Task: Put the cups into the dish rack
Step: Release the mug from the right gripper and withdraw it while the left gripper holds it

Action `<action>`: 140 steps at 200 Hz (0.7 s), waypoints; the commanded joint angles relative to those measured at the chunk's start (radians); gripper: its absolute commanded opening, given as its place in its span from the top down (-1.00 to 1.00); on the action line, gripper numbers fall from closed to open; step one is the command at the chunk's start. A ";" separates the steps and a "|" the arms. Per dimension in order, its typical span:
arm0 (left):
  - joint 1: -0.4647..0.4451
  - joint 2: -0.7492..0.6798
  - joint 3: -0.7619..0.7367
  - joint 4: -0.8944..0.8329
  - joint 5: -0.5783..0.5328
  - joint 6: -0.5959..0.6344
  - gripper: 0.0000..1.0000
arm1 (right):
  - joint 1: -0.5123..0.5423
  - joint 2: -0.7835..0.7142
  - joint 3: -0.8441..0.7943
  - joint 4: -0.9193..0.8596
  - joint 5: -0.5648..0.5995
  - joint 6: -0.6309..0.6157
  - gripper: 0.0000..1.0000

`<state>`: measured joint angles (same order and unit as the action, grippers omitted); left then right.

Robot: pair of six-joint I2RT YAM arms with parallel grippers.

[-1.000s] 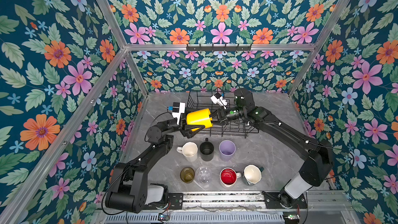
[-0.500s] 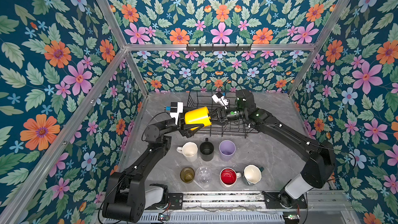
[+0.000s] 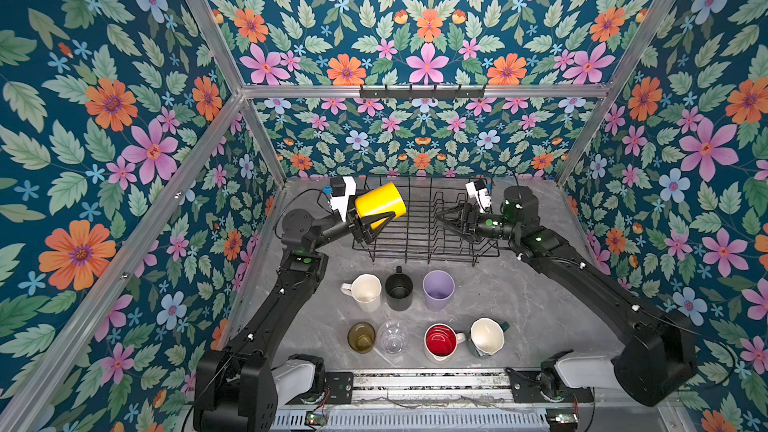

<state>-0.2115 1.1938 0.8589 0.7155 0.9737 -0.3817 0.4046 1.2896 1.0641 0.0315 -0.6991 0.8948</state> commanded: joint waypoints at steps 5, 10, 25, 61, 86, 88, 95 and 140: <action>-0.001 0.042 0.086 -0.219 -0.127 0.100 1.00 | -0.020 -0.084 -0.015 -0.119 0.196 -0.128 -0.58; -0.002 0.052 0.103 -0.246 -0.138 0.107 1.00 | -0.022 -0.099 -0.015 -0.141 0.222 -0.149 -0.61; -0.007 0.085 0.152 -0.323 -0.176 0.131 1.00 | -0.024 -0.135 -0.017 -0.182 0.277 -0.200 -0.70; -0.049 0.187 0.314 -0.578 -0.306 0.228 1.00 | -0.033 -0.189 -0.035 -0.207 0.329 -0.268 -0.83; -0.080 0.291 0.453 -0.753 -0.427 0.274 1.00 | -0.032 -0.209 -0.053 -0.197 0.324 -0.304 -0.93; -0.082 0.299 0.466 -0.767 -0.439 0.277 1.00 | -0.032 -0.211 -0.053 -0.197 0.325 -0.306 -0.94; -0.089 0.332 0.512 -0.813 -0.479 0.288 1.00 | -0.032 -0.216 -0.059 -0.194 0.324 -0.312 -0.96; -0.126 0.570 0.799 -1.061 -0.685 0.352 1.00 | -0.032 -0.248 -0.092 -0.199 0.331 -0.340 -0.98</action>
<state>-0.3279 1.6733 1.5433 -0.2081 0.4332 -0.0910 0.3717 1.0554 0.9833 -0.1680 -0.3855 0.5930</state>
